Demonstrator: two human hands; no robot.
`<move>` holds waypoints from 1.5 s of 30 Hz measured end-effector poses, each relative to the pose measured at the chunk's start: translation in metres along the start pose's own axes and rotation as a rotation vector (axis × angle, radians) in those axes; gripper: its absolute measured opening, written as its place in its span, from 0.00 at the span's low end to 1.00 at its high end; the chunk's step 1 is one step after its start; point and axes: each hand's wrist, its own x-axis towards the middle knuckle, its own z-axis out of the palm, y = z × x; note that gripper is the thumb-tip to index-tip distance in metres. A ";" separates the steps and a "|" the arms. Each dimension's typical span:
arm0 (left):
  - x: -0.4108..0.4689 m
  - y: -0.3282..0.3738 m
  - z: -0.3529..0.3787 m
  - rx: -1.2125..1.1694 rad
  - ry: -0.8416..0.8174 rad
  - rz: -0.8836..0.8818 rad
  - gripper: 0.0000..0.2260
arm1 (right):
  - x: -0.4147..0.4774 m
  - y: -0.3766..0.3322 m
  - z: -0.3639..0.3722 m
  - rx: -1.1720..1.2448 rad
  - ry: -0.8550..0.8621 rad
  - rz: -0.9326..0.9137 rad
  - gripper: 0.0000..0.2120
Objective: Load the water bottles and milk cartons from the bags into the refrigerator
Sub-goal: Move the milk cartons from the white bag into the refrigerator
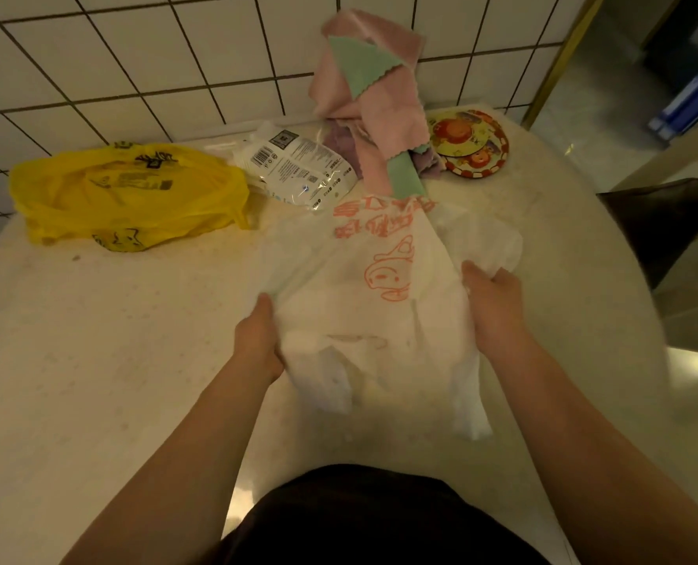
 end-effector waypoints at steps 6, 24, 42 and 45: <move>-0.025 0.050 -0.013 -0.051 -0.021 0.202 0.24 | -0.031 -0.053 0.036 -0.112 -0.002 -0.154 0.13; -0.015 0.128 -0.243 -0.184 0.105 0.295 0.23 | -0.193 -0.043 0.186 -0.179 -0.065 -0.291 0.04; 0.060 0.181 -0.442 0.018 0.253 0.337 0.42 | -0.324 0.036 0.329 -0.326 -0.225 -0.229 0.08; 0.068 0.183 -0.441 0.101 0.219 0.298 0.37 | -0.320 0.036 0.325 -0.407 -0.214 -0.229 0.08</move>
